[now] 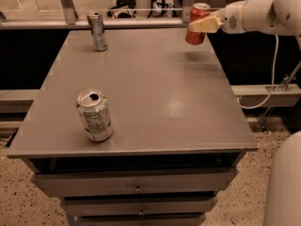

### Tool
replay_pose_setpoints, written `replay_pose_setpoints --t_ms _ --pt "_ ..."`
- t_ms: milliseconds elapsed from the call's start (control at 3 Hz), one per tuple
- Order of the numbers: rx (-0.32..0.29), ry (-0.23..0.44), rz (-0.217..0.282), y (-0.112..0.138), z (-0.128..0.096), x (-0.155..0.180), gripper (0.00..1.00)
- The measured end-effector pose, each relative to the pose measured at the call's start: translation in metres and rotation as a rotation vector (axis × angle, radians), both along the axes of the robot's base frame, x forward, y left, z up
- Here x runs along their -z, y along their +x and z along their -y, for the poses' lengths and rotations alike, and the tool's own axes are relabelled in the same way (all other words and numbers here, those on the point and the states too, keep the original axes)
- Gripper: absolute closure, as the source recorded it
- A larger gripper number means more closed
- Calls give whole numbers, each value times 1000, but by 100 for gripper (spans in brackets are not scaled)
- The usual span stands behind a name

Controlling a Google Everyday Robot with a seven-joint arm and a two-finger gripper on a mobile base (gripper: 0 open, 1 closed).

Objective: Move coke can near 7up can

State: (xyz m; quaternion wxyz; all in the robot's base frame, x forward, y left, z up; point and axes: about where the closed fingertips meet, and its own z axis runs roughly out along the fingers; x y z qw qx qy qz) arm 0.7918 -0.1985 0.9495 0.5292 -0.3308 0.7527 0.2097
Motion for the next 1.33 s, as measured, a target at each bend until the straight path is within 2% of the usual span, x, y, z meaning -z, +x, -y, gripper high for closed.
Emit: replay_pose_setpoints --t_ms 333,1000,1333 --pt "-79 10 1 -40 -3 -26 100" --pt "-109 24 -2 -42 -11 -28 100" --pt "-135 52 22 -52 -20 -34 100"
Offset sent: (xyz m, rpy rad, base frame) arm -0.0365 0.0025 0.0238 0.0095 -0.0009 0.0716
